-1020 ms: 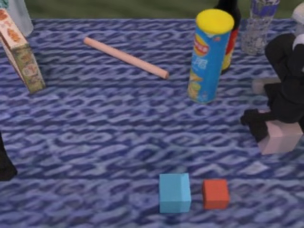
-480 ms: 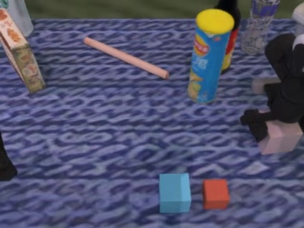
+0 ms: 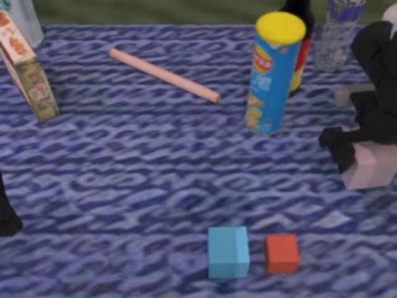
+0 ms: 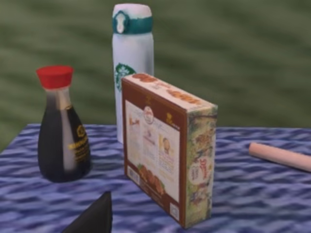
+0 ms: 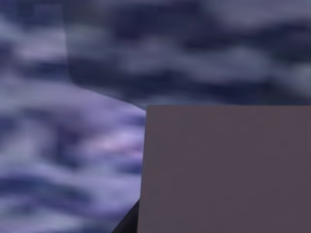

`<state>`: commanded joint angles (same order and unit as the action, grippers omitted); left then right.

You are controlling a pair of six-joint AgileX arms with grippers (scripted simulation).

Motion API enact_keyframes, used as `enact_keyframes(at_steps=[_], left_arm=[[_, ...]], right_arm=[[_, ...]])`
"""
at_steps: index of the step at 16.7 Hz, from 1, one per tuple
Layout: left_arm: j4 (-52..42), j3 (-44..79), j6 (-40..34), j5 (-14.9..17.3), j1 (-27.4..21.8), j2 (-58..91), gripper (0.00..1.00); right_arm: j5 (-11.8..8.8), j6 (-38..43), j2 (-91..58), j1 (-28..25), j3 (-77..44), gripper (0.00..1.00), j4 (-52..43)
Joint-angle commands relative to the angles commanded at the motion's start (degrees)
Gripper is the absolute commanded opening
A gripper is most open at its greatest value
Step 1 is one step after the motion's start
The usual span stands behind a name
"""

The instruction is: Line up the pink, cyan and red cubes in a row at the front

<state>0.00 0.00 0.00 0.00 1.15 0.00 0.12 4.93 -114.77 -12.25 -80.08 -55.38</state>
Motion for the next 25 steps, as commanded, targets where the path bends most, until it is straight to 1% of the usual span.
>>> enact_keyframes(at_steps=[3, 8, 9, 11, 14, 21, 23, 25], left_arm=[[0.0, 0.0, 0.0, 0.0, 0.0, 0.0, 1.00], [0.0, 0.0, 0.0, 0.0, 0.0, 0.0, 1.00], [0.0, 0.0, 0.0, 0.0, 0.0, 0.0, 1.00], [0.0, 0.0, 0.0, 0.0, 0.0, 0.0, 1.00], [0.0, 0.0, 0.0, 0.0, 0.0, 0.0, 1.00], [0.0, 0.0, 0.0, 0.0, 0.0, 0.0, 1.00], [0.0, 0.0, 0.0, 0.0, 0.0, 0.0, 1.00], [0.0, 0.0, 0.0, 0.0, 0.0, 0.0, 1.00]], right_arm=[[0.0, -0.1, 2.3, -0.2, -3.0, 0.00, -5.1], [0.0, 0.1, 2.4, 0.0, -3.4, 0.00, -5.6], [0.0, 0.7, 2.0, -0.7, -4.0, 0.00, -5.8], [0.0, 3.9, 0.2, -3.8, -6.8, 0.00, -7.1], [0.1, 13.1, -3.8, -12.1, -13.2, 0.00, -10.2], [0.1, 44.6, -13.7, -37.3, -30.5, 0.00, -18.2], [0.2, 50.7, -15.4, -43.1, -34.3, 0.00, -19.7], [0.3, 54.5, -16.2, -46.7, -36.8, 0.00, -20.5]])
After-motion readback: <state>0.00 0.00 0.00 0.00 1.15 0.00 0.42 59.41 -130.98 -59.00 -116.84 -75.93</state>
